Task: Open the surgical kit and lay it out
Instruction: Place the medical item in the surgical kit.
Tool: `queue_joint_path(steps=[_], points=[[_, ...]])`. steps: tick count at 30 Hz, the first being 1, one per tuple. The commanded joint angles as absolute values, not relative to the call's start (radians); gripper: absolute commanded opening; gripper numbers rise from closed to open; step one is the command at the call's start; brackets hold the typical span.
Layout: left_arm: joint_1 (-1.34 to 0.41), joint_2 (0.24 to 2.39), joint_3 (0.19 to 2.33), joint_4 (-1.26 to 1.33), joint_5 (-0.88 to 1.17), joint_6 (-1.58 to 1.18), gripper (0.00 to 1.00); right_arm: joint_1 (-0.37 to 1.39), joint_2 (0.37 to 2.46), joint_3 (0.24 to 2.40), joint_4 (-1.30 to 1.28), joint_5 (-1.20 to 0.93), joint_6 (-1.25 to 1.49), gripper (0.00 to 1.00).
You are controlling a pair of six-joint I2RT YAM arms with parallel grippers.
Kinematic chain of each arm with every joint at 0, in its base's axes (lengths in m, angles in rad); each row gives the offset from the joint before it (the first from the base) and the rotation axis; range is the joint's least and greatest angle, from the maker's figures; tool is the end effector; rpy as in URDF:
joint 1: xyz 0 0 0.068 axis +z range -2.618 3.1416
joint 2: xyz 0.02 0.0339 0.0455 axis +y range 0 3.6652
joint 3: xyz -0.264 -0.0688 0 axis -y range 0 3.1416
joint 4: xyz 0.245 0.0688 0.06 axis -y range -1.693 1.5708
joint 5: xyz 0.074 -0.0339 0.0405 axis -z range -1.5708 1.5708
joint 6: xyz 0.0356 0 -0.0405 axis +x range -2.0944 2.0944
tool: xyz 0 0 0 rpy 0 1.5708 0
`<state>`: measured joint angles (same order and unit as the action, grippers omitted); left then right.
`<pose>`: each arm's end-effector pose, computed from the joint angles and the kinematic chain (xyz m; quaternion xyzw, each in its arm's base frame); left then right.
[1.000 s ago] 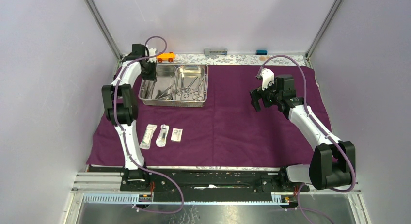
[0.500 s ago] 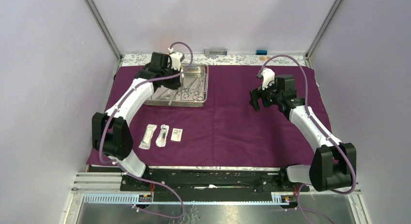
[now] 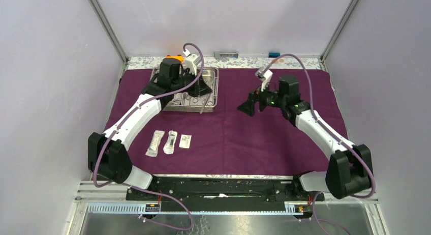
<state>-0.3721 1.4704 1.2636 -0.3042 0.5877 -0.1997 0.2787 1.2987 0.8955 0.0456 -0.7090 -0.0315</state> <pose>0.3059 -0.1406 0.3339 0.2170 0.8102 -0.3762 0.3937 0.2749 0.1028 0.2915 -0.3145 0.7307 0.3489 0.4954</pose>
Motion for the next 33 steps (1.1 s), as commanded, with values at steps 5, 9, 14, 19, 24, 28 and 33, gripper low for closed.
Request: queue_joint_path(steps=[5, 9, 14, 19, 24, 28, 33], points=[[-0.456, 1.456, 1.285, -0.091, 0.519, -0.408, 0.00, 0.392, 1.487, 1.046, 0.276, -0.840, 0.240, 0.92], [-0.487, 1.508, 1.342, -0.133, 0.427, -0.474, 0.00, 0.410, 1.538, 1.031, 0.372, -0.850, 0.352, 0.95], [-0.503, 1.558, 1.396, -0.170, 0.393, -0.538, 0.00, 0.431, 1.571, 1.020, 0.433, -0.855, 0.410, 0.95], [-0.518, 1.583, 1.411, -0.185, 0.371, -0.564, 0.00, 0.446, 1.582, 1.016, 0.437, -0.840, 0.411, 0.91], [-0.529, 1.596, 1.417, -0.185, 0.357, -0.575, 0.00, 0.448, 1.591, 1.021, 0.431, -0.827, 0.413, 0.84], [-0.535, 1.605, 1.420, -0.190, 0.345, -0.585, 0.00, 0.454, 1.599, 1.033, 0.405, -0.809, 0.403, 0.74], [-0.536, 1.616, 1.426, -0.194, 0.334, -0.594, 0.00, 0.470, 1.615, 1.041, 0.387, -0.786, 0.399, 0.59]])
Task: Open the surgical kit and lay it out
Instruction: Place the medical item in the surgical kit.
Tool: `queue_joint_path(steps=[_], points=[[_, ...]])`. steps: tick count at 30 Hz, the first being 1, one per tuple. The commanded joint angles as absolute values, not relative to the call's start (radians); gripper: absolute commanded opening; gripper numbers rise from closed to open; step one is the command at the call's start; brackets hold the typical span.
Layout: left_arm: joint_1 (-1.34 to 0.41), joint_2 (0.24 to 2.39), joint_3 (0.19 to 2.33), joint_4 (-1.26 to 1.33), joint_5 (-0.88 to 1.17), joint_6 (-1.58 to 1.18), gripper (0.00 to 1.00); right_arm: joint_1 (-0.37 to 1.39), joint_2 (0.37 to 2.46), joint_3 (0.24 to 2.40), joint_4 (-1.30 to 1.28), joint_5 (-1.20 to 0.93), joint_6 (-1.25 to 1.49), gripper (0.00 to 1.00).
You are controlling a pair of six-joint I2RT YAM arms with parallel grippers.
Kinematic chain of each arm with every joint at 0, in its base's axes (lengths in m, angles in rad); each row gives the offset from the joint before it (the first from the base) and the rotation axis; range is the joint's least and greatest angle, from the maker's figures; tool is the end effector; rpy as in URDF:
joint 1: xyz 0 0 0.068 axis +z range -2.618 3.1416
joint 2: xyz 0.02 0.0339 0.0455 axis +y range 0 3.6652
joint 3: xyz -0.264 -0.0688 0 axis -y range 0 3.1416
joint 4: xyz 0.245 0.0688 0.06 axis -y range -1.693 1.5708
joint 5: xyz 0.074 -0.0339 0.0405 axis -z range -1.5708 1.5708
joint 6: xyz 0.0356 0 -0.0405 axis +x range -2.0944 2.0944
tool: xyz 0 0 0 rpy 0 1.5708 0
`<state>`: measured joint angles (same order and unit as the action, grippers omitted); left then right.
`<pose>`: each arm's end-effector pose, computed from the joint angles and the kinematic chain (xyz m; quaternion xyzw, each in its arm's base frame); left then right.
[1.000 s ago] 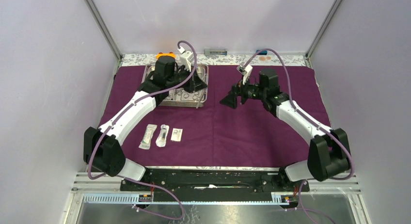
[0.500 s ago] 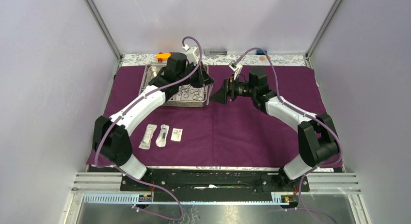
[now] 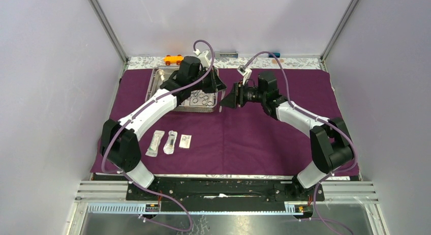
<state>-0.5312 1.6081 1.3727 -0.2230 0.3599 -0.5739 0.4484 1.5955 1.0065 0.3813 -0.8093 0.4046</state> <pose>0.3198 -0.2025 0.3310 0.0766 0.8374 -0.4020 0.3624 0.3133 0.1793 0.2709 -0.2636 0.7083 0.5179 0.4008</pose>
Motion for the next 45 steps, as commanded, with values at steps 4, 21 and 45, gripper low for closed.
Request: queue_joint_path(steps=[4, 21, 45], points=[[-0.538, 1.619, 1.420, -0.194, 0.326, -0.598, 0.00, 0.475, 1.630, 1.048, 0.384, -0.785, 0.405, 0.48], [-0.538, 1.602, 1.410, -0.169, 0.325, -0.520, 0.04, 0.475, 1.605, 1.046, 0.356, -0.758, 0.380, 0.02], [-0.449, 1.393, 1.128, 0.118, 0.826, -0.150, 0.76, 0.449, 1.520, 0.879, 0.638, -1.054, 0.392, 0.04]])
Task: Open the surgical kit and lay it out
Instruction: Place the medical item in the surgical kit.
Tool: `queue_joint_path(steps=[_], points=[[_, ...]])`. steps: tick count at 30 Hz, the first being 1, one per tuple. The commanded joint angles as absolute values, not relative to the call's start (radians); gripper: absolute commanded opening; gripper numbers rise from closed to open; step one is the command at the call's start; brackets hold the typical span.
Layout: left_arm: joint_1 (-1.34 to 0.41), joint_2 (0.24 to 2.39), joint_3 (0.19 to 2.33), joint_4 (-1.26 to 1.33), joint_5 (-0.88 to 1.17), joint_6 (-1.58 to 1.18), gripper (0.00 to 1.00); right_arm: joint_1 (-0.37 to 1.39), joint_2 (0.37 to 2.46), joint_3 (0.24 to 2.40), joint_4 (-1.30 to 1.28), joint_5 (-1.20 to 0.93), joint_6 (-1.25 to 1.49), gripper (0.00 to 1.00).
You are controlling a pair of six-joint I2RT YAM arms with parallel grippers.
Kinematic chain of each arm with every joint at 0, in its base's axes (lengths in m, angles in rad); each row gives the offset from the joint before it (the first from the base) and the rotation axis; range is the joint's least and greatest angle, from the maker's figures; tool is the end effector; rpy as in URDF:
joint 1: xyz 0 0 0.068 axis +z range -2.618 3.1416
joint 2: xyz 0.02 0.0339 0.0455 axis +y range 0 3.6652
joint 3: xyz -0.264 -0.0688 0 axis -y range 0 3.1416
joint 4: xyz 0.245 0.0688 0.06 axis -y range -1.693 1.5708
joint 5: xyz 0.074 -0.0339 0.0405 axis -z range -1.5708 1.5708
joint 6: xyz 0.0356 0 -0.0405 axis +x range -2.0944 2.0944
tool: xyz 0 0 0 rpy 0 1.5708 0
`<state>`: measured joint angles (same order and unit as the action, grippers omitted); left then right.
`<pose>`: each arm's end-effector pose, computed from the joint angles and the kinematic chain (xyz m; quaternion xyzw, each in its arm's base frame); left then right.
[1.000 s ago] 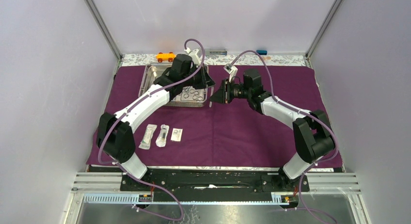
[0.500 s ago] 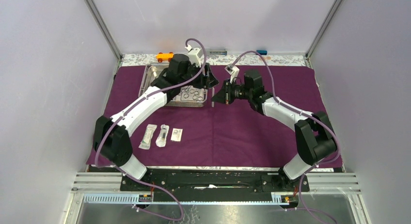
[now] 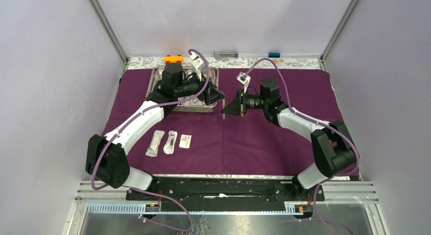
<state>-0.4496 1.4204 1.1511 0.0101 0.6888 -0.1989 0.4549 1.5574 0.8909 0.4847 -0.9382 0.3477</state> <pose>0.2880 -0.1641 0.3412 0.2975 0.7144 -0.4365 0.4588 0.2925 0.1750 0.2560 -0.3256 0.6689 0.5428 0.3898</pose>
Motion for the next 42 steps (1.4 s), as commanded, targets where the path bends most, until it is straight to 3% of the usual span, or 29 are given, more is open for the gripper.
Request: queue_joint_path(steps=[1, 9, 16, 21, 24, 27, 31, 33, 42], points=[[-0.449, 1.394, 1.122, 0.128, 0.829, -0.161, 0.76, 0.449, 1.523, 0.876, 0.660, -1.071, 0.407, 0.06], [-0.448, 1.414, 1.102, 0.241, 0.899, -0.258, 0.66, 0.449, 1.574, 0.868, 0.823, -1.158, 0.542, 0.10], [-0.448, 1.448, 1.127, 0.255, 0.963, -0.302, 0.38, 0.450, 1.590, 0.869, 0.844, -1.160, 0.565, 0.11], [-0.448, 1.448, 1.124, 0.254, 0.971, -0.306, 0.25, 0.449, 1.591, 0.869, 0.842, -1.152, 0.566, 0.12], [-0.448, 1.448, 1.125, 0.257, 0.972, -0.316, 0.12, 0.449, 1.595, 0.870, 0.837, -1.151, 0.564, 0.14], [-0.446, 1.443, 1.129, 0.242, 0.949, -0.319, 0.00, 0.446, 1.591, 0.875, 0.786, -1.139, 0.536, 0.23], [-0.448, 1.428, 1.162, 0.095, 0.754, -0.287, 0.00, 0.416, 1.556, 0.890, 0.635, -1.070, 0.421, 0.44], [-0.448, 1.414, 1.165, 0.019, 0.592, -0.290, 0.00, 0.390, 1.524, 0.900, 0.526, -1.028, 0.326, 0.59], [-0.495, 1.484, 1.196, -0.398, 0.264, -0.375, 0.00, 0.320, 1.218, 0.864, 0.120, -0.740, -0.133, 0.75]])
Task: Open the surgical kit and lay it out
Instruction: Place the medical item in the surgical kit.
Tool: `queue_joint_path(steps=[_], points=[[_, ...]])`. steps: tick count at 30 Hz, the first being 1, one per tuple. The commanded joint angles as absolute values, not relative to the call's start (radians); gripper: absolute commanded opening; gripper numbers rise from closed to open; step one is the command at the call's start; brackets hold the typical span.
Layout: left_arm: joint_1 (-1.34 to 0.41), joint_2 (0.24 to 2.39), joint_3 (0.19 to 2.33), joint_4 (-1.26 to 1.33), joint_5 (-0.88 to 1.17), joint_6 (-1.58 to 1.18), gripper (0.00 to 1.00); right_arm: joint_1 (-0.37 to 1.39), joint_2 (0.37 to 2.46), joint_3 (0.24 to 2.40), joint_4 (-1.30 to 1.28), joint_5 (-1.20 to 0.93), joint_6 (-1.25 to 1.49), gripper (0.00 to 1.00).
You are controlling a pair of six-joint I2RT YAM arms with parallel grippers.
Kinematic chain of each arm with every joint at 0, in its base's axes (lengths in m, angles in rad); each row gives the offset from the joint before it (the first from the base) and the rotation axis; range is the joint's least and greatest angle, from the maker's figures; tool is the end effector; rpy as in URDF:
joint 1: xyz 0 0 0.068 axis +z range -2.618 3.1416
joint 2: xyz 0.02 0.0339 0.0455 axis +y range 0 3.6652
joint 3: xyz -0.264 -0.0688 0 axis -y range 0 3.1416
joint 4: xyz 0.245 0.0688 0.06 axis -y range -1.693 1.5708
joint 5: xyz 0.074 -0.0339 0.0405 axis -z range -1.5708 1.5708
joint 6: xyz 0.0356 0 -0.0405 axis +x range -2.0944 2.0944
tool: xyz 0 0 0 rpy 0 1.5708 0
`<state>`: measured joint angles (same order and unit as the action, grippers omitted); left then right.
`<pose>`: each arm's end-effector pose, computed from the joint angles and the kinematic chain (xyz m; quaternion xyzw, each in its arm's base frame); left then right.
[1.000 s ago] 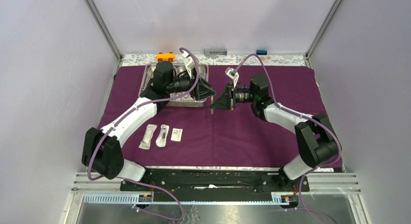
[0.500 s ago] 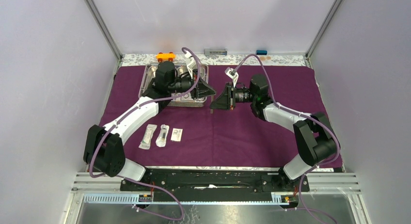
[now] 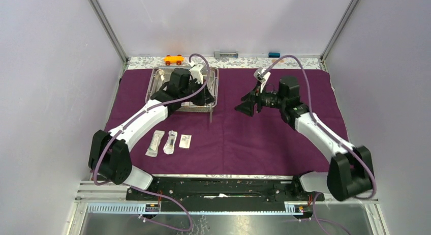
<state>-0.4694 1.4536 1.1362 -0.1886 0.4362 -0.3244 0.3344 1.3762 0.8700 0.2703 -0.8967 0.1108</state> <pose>0.2907 -0.1643 0.3047 0.1705 0.8310 -0.3635 0.3850 0.2798 0.1267 0.2837 -0.3456 0.6734 0.4552 0.4689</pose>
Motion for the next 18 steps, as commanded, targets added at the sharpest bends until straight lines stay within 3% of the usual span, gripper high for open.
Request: queue_joint_path(steps=[1, 11, 18], points=[[-0.499, 1.491, 1.181, -0.409, 0.262, -0.398, 0.00, 0.301, 1.190, 0.856, 0.111, -0.724, -0.142, 0.77], [-0.551, 1.549, 1.018, -0.372, 0.281, -0.623, 0.00, 0.136, 1.004, 0.699, 0.199, -0.687, -0.137, 0.84], [-0.552, 1.615, 0.986, -0.339, 0.247, -0.636, 0.00, 0.093, 0.962, 0.637, 0.267, -0.713, -0.097, 0.86]])
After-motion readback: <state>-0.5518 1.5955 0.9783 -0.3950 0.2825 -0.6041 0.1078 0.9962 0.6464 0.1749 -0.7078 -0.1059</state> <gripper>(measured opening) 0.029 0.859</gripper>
